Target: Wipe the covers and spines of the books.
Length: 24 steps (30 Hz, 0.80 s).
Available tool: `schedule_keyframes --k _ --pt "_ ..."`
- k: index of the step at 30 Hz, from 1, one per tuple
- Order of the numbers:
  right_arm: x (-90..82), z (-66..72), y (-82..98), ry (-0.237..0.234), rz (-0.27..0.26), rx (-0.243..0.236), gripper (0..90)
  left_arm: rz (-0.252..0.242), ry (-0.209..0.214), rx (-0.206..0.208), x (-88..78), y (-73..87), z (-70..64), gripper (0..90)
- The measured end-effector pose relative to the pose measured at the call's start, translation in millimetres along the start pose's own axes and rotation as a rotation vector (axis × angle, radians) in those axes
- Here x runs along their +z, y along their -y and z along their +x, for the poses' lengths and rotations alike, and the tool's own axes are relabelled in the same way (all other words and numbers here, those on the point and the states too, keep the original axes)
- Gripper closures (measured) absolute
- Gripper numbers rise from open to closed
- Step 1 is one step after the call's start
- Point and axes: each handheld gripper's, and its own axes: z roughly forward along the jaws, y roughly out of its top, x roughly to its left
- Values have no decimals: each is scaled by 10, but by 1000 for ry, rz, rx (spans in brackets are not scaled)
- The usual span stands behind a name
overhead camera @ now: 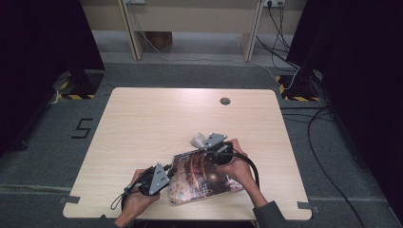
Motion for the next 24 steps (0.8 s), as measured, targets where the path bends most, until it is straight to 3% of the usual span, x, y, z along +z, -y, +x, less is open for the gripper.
schedule_keyframes --k 13,16,18,24 --pt "-106 285 -230 -58 -63 -41 769 -3 -4 2 -2 -2 -8 764" --pt "-131 349 -293 -71 -89 -86 768 -3 -6 0 2 -2 -5 764" --pt "-146 416 -327 -77 -87 -79 766 -1 -6 2 -2 3 -9 763" --pt "-167 530 -417 -89 -111 -132 766 -1 -7 -3 5 8 -8 762"
